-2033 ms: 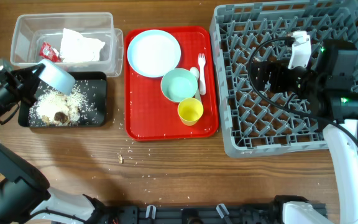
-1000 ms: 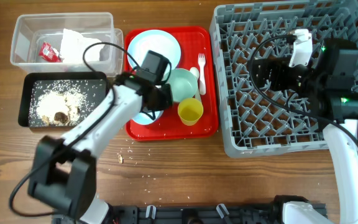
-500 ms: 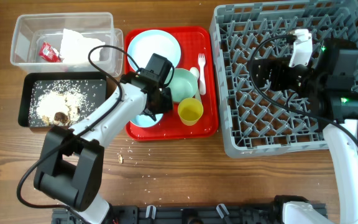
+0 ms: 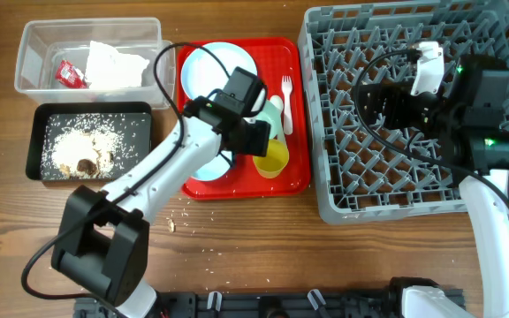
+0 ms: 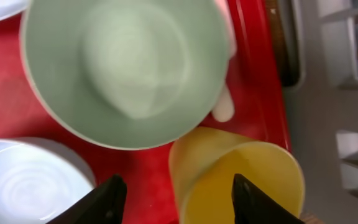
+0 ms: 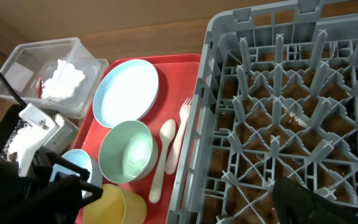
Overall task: Sort waste into correct bins and load items into the dishwasher rack
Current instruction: 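Grasp the yellow cup with the left gripper, then hand the yellow cup from left gripper to right gripper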
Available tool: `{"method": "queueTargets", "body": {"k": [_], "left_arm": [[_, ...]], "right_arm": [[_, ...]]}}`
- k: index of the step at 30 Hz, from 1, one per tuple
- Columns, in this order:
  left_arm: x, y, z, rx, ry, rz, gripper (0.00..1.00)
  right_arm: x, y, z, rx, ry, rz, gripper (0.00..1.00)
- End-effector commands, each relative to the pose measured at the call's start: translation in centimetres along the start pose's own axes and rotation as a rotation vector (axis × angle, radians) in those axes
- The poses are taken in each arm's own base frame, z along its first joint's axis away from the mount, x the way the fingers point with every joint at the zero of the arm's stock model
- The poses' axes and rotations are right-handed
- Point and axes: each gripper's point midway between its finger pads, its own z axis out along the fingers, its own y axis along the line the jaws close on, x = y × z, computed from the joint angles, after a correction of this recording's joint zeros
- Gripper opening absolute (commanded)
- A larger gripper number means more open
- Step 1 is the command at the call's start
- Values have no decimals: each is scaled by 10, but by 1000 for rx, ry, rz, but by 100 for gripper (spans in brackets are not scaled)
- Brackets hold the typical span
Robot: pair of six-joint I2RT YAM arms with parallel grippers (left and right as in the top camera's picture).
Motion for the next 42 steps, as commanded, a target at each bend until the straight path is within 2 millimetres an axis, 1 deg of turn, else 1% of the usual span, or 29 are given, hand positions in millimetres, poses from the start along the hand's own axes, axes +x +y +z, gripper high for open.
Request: {"method": "queueTargets", "body": {"k": [1, 2, 4, 5, 6, 7, 10, 12, 17, 20, 21, 23, 24, 25, 27, 29, 30, 31, 33, 34, 35, 36, 38, 39, 41, 42], "left_arm": [[2, -9, 1, 23, -4, 56, 57], [7, -6, 6, 18, 12, 53, 56], [12, -3, 17, 9, 43, 48, 45], [13, -4, 21, 17, 49, 48, 27], [13, -10, 21, 51, 51, 48, 23], [12, -14, 22, 74, 51, 49, 21], [12, -14, 22, 74, 50, 50, 20], [12, -14, 23, 73, 52, 49, 17], [15, -12, 31, 66, 71, 45, 17], [14, -12, 31, 68, 68, 46, 8], [14, -12, 31, 68, 67, 46, 4], [12, -14, 31, 79, 62, 42, 4], [9, -20, 28, 128, 56, 35, 4], [0, -32, 15, 254, 55, 12, 4], [-16, -46, -14, 470, 45, -27, 4], [-42, -56, -74, 876, -1, -51, 4], [-48, -54, -97, 1010, -21, -43, 4], [-55, -46, -124, 1149, -46, -34, 4], [-61, -32, -151, 1271, -68, -35, 4], [-62, -28, -157, 1300, -79, -23, 4], [-63, -24, -159, 1305, -76, -39, 4], [-64, -24, -160, 1305, -77, -40, 4], [-66, -24, -161, 1304, -84, -28, 4], [-67, -25, -161, 1304, -88, -22, 4], [-67, -25, -161, 1302, -85, -27, 4], [-67, -25, -161, 1302, -85, -28, 4]], "right_arm": [[-8, 3, -2, -14, -13, 6, 100], [-8, 3, -2, -14, -13, 7, 100], [-8, 3, -2, -14, -13, 7, 100], [-8, 3, -2, -14, -13, 7, 100], [-8, 3, -2, -14, -12, 6, 100], [-7, 3, -2, -14, -11, 7, 100], [-7, 2, -2, -14, -10, 8, 100], [-7, 2, -2, -14, -10, 8, 100], [-7, 2, -2, -14, -10, 7, 100], [-7, 2, -2, -14, -10, 5, 100], [-7, 2, -2, -14, -10, 5, 100], [-7, 3, -2, -16, -11, 11, 100], [-9, 6, -2, -37, -16, 22, 100], [-10, 15, -3, -87, -20, 16, 100], [-13, 30, -5, -176, -28, 5, 100], [-19, 56, -11, -334, -50, -26, 100], [-22, 68, -14, -413, -62, -47, 100], [-26, 81, -16, -519, -75, -77, 100], [-30, 101, -20, -699, -87, -131, 100], [-29, 110, -20, -784, -87, -160, 100], [-28, 118, -17, -850, -82, -189, 99], [-23, 125, -8, -882, -59, -189, 99], [-12, 141, 10, -935, -11, -192, 97], [-7, 150, 16, -957, 1, -209, 94], [1, 163, 33, -931, 42, -188, 91], [4, 167, 34, -938, 50, -192, 90]]}}
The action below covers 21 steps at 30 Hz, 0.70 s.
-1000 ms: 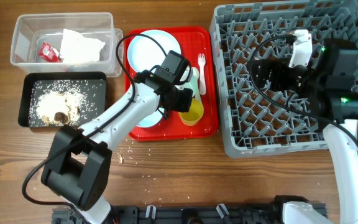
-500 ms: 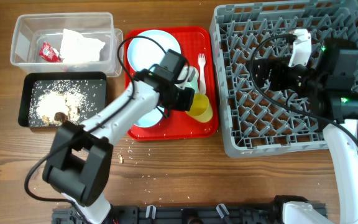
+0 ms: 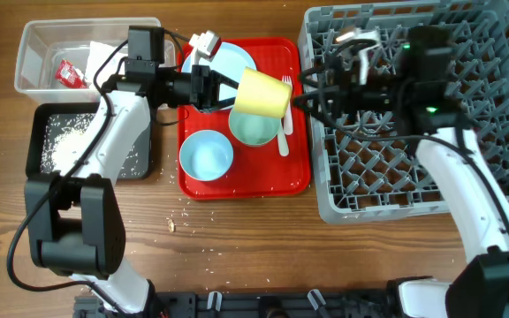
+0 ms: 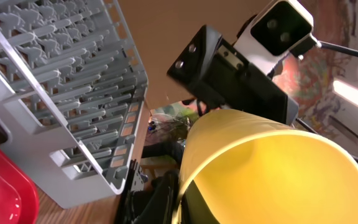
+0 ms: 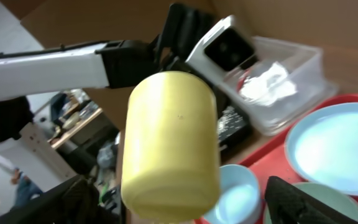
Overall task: Sort waste into correct bins and load items into the dishwasher rack
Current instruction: 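Hand the yellow cup from left gripper to right gripper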
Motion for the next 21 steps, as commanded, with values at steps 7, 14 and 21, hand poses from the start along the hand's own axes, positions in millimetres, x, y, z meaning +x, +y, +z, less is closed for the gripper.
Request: {"method": "queueTargets", "body": {"k": [7, 14, 21], "left_arm": [[0, -19, 0, 33, 14, 25, 4], [-1, -19, 0, 32, 14, 25, 31], [-31, 40, -21, -316, -166, 16, 49]], "right_arm": [[9, 14, 44, -14, 55, -15, 69], [-3, 13, 40, -3, 20, -29, 42], [-6, -61, -70, 554, -93, 213, 37]]}}
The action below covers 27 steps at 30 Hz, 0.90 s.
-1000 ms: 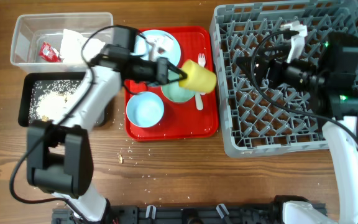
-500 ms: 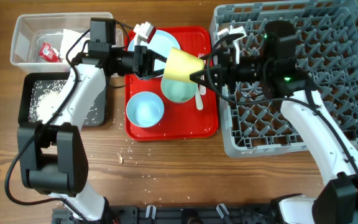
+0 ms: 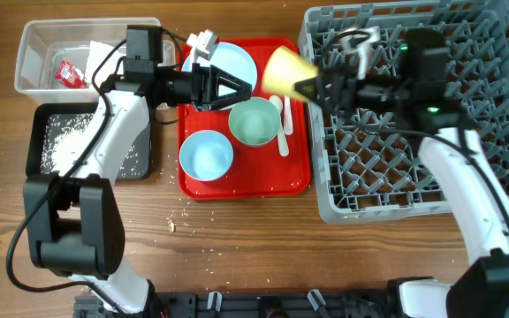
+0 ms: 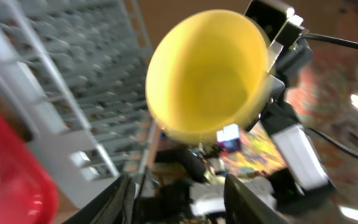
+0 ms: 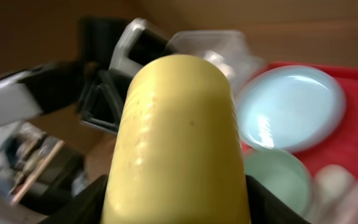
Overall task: Sort waste into correct bins and load items into the dishwasher rack
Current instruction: 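Hand the yellow cup from left gripper to right gripper, then place the yellow cup into the dish rack with right gripper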
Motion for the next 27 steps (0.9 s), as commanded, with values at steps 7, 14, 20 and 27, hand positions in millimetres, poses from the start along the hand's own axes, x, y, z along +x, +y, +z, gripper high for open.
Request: {"method": "queueTargets", "body": {"k": [7, 14, 20, 27], "left_arm": [[-41, 122, -72, -875, -343, -59, 49], [-32, 139, -95, -1030, -361, -106, 48], [-32, 139, -96, -1036, -363, -106, 48], [-32, 139, -96, -1036, -363, -106, 49]], "right_arm": [[27, -14, -112, 851, 105, 274, 37], [116, -22, -118, 1026, 579, 456, 41], [158, -49, -103, 1029, 785, 516, 41], [178, -51, -96, 1015, 853, 528, 46]]}}
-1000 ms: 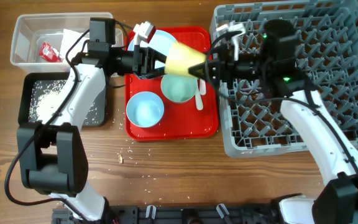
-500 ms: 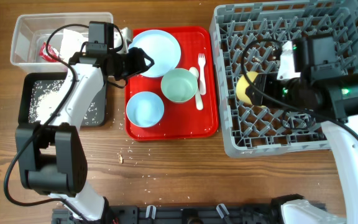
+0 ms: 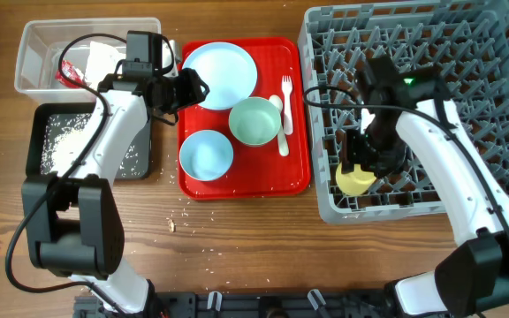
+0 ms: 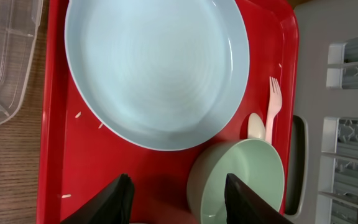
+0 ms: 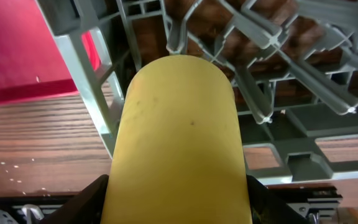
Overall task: Sort waste into correct bins and load items into the dishwasher rack
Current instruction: 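Place the yellow cup into the dish rack with right gripper, then grasp the light-green bowl with the right gripper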
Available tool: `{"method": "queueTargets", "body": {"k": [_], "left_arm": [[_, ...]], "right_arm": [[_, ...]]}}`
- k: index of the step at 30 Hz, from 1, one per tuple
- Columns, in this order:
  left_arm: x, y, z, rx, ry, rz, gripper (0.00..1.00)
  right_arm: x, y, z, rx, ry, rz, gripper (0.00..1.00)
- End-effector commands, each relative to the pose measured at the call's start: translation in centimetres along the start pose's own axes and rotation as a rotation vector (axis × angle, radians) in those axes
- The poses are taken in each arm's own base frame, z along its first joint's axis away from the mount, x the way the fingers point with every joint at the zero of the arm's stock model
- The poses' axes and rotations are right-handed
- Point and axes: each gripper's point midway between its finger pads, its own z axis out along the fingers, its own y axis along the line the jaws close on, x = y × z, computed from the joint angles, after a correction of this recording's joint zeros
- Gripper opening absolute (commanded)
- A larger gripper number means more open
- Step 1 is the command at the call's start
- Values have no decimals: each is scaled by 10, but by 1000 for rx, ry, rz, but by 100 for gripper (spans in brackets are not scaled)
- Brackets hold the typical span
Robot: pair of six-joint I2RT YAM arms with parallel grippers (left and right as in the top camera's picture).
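A yellow cup point(image 3: 354, 182) sits low in the front-left part of the grey dishwasher rack point(image 3: 467, 53), with my right gripper point(image 3: 365, 163) shut on it. The right wrist view shows the cup point(image 5: 176, 143) filling the span between both fingers, rack tines behind it. My left gripper point(image 3: 193, 88) hangs open and empty over the red tray point(image 3: 299, 172), by the light blue plate point(image 3: 221, 75). In the left wrist view the plate point(image 4: 157, 68) and the green bowl point(image 4: 238, 183) lie below the open gripper point(image 4: 178, 205).
On the tray also lie a small blue bowl point(image 3: 206, 153), a white fork point(image 3: 286, 88) and a spoon point(image 3: 280, 132). A clear bin point(image 3: 34, 40) with paper and a red wrapper stands at the back left. A black tray point(image 3: 38, 146) of food scraps is in front of it.
My right gripper has moved with the yellow cup from mid-air at the rack's left edge down into the rack's front-left part. My left gripper has drawn back and now points down over the plate.
My left gripper stood open around the yellow cup on the tray. Then it held the cup raised over the tray, with my right gripper open beside it. Then the right gripper had the cup and the left was open. Now the cup is in the rack.
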Motion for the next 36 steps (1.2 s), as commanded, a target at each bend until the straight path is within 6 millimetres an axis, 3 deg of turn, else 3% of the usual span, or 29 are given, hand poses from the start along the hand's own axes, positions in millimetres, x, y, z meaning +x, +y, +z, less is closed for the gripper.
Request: {"method": "queueTargets", "body": {"k": [1, 2, 5, 10, 12, 15, 16, 18, 21, 22, 24, 26, 28, 34, 36], "left_arm": [[-7, -7, -9, 2, -31, 21, 49], [-7, -7, -9, 2, -31, 21, 49], [-7, -7, -9, 2, -31, 20, 49], [-7, -7, -9, 2, -32, 20, 49], [-8, -7, -9, 4, -35, 21, 49], [-11, -10, -15, 10, -51, 29, 49], [-16, -12, -25, 5, -80, 36, 49], [-30, -20, -59, -11, -174, 56, 51], [-35, -28, -99, -35, -262, 71, 54], [-33, -25, -110, -63, -277, 69, 54], [-30, -19, -110, -93, -268, 60, 56], [-28, -7, -110, -158, -264, 46, 56], [-31, 0, -112, -195, -282, 34, 57], [-38, 17, -118, -232, -313, -45, 60], [-38, 17, -118, -232, -312, -45, 60]], "right_arm": [[2, 0, 12, 8, 26, -12, 51], [3, -1, 15, 9, 30, -11, 54], [-1, 0, 22, 5, 19, -12, 79], [-32, 11, 16, -39, -110, -21, 81], [-53, 27, -8, -111, -207, -56, 81], [-87, 64, -61, -245, -403, -167, 79], [-101, 82, -76, -290, -492, -204, 76], [-118, 113, -85, -343, -582, -236, 73], [-133, 144, -61, -355, -569, -260, 72], [-143, 157, -38, -352, -540, -264, 68], [-150, 165, -14, -341, -507, -271, 62], [-159, 164, 25, -293, -442, -235, 59], [-163, 164, 47, -275, -402, -230, 54], [-171, 158, 85, -222, -356, -215, 34], [-171, 158, 96, -216, -335, -217, 19]]}}
